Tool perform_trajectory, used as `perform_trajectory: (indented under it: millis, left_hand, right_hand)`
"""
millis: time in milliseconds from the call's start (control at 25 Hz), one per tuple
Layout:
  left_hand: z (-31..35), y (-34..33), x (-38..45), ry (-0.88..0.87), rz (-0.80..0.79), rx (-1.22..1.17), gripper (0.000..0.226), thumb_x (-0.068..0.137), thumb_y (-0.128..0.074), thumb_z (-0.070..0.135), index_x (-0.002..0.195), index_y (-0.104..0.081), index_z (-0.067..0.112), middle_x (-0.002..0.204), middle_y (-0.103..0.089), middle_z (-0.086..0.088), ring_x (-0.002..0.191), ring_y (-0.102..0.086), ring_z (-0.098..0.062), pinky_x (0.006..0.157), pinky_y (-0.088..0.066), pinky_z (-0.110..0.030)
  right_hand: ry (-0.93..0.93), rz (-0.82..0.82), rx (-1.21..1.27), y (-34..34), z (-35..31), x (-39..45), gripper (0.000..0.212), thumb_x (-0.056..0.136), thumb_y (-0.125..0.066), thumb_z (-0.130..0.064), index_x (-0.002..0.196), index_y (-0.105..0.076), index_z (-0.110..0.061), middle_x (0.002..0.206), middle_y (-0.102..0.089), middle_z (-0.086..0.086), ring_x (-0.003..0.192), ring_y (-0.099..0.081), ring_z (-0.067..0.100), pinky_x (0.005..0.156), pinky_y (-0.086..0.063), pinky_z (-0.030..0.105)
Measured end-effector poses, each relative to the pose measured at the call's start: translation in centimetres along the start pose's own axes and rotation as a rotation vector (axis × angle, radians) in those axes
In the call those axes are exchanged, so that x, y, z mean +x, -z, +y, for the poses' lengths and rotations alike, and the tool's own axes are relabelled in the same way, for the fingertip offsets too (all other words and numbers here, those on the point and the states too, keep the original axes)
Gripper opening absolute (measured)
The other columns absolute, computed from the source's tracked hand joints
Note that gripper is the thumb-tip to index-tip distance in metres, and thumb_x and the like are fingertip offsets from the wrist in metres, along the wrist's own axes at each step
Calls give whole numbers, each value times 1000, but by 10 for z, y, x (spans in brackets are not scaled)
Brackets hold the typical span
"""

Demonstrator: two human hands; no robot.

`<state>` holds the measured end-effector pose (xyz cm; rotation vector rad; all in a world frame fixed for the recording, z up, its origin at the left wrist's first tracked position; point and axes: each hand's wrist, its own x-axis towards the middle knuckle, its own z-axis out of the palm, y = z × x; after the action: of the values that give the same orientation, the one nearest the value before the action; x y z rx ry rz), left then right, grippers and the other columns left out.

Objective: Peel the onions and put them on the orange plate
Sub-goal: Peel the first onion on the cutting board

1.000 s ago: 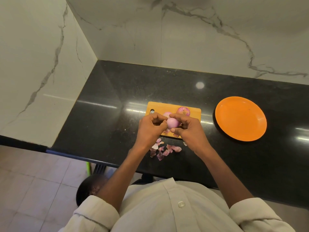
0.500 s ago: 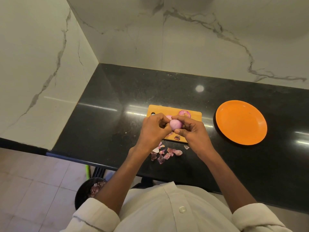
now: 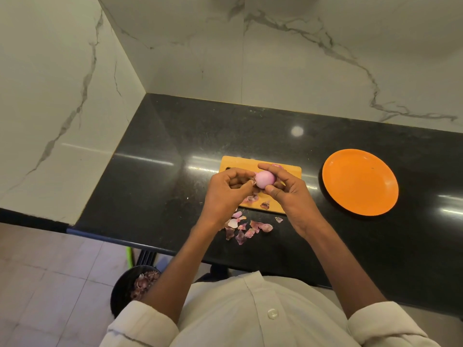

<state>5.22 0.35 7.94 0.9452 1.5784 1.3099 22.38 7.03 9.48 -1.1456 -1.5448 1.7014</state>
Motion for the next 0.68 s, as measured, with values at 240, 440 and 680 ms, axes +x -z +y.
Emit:
perform_trajectory:
  millis: [240,440,680]
  left_hand:
    - [0,-9,5,-125,8,345,24,90,-81,10,113,-79,8,93,-82,0,82,-79,-8,82,-67,-39]
    - [-2,-7,8,-167,19,461,7,89,-80,18,92,-82,13,77,-79,6,69,-75,-8,67,-64,-41]
    - [7,-16,3,-136,177,410,22,81,-82,11,65,-67,14,53,-60,10,48,-50,-2,50,-40,-21]
  right_hand:
    - [32,68,-111,-5,-6,3,43,99,-62,8,132,-71,-18,131,-65,-1,105,-63,-12,83,-52,9]
    - [23,54,-117,-5,-6,3,42,97,-62,11,130,-72,-14,124,-68,-9,104,-66,-12,82,-53,10]
    - [35,35,-47,-6,-6,5,43,94,-63,14,131,-71,-7,118,-72,-14,107,-69,-5,86,-55,14]
